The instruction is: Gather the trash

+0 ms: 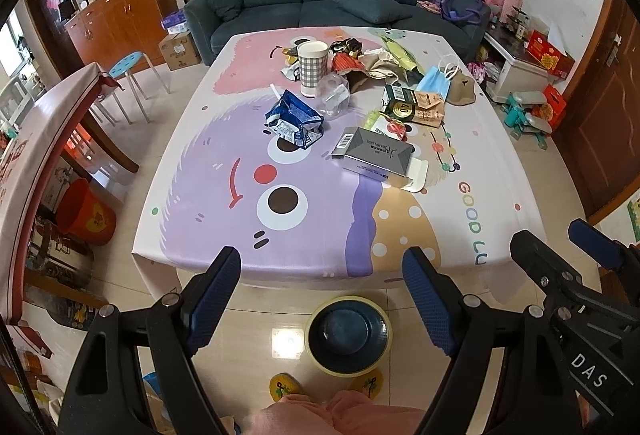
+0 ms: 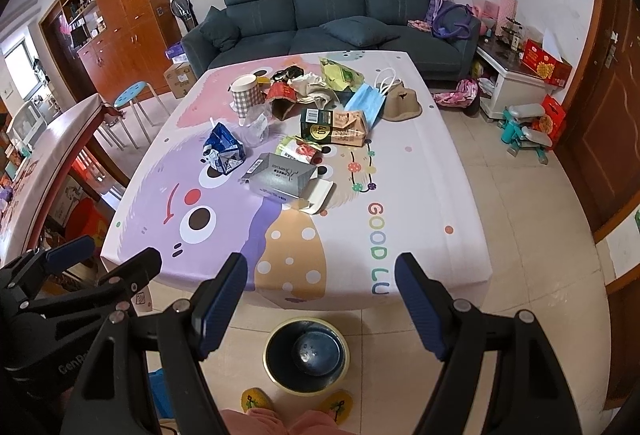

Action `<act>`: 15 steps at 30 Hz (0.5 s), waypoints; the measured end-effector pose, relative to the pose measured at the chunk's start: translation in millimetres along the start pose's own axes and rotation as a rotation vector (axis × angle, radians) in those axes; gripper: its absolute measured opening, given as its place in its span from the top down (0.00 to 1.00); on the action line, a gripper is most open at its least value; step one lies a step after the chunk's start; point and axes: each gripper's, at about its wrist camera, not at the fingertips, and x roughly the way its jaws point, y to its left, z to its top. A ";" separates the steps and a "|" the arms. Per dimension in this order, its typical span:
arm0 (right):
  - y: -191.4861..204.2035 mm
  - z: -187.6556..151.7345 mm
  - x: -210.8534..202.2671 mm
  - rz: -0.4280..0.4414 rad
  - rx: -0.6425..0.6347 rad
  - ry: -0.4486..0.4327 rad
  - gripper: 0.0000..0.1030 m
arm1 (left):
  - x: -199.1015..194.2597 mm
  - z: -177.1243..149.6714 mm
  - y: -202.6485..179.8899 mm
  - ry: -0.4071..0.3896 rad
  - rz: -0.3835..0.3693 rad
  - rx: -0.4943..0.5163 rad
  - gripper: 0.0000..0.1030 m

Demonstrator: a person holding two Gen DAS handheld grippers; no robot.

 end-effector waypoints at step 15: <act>5.4 16.5 18.6 0.026 -0.034 0.011 0.25 | 7.5 12.1 8.4 0.011 0.042 -0.050 0.21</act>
